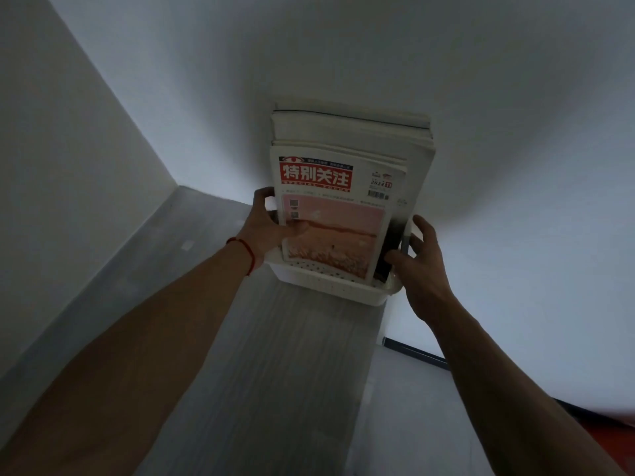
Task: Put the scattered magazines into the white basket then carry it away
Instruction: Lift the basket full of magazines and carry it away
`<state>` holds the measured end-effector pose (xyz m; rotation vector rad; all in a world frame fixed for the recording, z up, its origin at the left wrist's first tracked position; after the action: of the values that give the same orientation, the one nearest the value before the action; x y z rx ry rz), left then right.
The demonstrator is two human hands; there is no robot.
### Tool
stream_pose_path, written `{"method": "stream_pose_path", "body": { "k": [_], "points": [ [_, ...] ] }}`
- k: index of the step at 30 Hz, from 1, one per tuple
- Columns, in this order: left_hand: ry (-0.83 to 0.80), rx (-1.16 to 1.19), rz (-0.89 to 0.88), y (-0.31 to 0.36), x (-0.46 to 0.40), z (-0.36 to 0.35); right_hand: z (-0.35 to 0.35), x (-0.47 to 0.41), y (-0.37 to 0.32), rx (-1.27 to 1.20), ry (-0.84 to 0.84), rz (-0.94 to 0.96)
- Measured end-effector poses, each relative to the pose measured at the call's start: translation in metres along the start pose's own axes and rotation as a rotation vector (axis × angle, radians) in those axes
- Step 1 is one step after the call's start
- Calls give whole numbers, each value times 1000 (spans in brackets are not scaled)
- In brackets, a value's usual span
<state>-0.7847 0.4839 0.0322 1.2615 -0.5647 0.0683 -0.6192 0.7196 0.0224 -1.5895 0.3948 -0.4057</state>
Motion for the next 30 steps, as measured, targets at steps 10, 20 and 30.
{"method": "stream_pose_path", "body": {
  "k": [10,20,30],
  "points": [
    [77,-75,91,13,-12,-3,14,-7,10,-59,-71,-13],
    [345,-137,154,-7,8,-1,-17,15,28,27,-9,33],
    [299,177,285,-27,20,-21,-25,9,28,223,55,-6]
  ]
}}
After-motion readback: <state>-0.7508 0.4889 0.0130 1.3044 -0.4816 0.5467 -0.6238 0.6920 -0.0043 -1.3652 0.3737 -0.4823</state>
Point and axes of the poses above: each hand's wrist, its own x-axis away from the middle knuckle, its own z-axis out of the back of the hand, y = z × x, the point moved 1 cm from there along -x, towards the middle knuckle, and after that the axes turned 13 degrees about z, right-handed, at the moved point
